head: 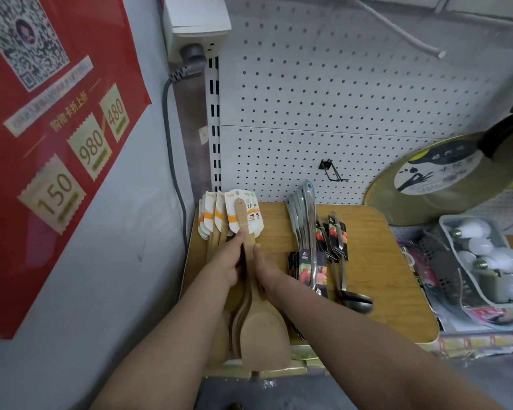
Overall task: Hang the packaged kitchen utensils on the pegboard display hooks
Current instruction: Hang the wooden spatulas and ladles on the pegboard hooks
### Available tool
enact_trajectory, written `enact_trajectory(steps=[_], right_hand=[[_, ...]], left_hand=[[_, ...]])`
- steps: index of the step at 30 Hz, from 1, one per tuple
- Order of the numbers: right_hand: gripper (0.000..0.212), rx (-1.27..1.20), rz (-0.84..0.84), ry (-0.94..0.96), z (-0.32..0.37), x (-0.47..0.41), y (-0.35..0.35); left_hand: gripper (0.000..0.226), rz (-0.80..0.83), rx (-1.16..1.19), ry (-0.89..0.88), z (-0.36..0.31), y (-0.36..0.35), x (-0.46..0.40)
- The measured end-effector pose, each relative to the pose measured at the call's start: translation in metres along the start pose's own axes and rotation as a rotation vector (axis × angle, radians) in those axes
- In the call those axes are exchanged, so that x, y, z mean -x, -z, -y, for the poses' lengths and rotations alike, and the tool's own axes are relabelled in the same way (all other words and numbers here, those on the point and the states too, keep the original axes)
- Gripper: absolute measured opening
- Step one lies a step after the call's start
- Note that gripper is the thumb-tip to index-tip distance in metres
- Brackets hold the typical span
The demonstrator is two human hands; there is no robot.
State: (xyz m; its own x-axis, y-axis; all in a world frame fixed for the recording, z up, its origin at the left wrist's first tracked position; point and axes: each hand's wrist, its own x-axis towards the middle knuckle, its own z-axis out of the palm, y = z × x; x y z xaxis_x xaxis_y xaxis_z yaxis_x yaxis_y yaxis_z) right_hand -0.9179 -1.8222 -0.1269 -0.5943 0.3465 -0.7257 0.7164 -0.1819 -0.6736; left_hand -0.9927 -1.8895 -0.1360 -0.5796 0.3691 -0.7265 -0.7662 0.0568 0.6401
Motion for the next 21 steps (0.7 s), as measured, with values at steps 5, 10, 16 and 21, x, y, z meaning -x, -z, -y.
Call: enact_trajectory(steps=[5, 10, 16, 21], right_hand=[[0.061, -0.021, 0.006, 0.011, -0.003, 0.018, 0.009], [0.058, -0.013, -0.015, 0.090, 0.012, 0.050, 0.045], [0.051, -0.173, -0.141, 0.267, 0.013, 0.099, 0.128], [0.063, -0.294, -0.194, 0.349, -0.019, 0.151, 0.231]], left_hand=[[0.041, -0.024, -0.009, -0.033, 0.004, -0.001, 0.018], [0.047, -0.095, 0.035, -0.116, -0.002, -0.019, 0.050], [0.059, -0.089, 0.094, -0.268, 0.004, -0.092, 0.101], [0.044, 0.154, 0.103, -0.310, 0.046, -0.189, 0.148]])
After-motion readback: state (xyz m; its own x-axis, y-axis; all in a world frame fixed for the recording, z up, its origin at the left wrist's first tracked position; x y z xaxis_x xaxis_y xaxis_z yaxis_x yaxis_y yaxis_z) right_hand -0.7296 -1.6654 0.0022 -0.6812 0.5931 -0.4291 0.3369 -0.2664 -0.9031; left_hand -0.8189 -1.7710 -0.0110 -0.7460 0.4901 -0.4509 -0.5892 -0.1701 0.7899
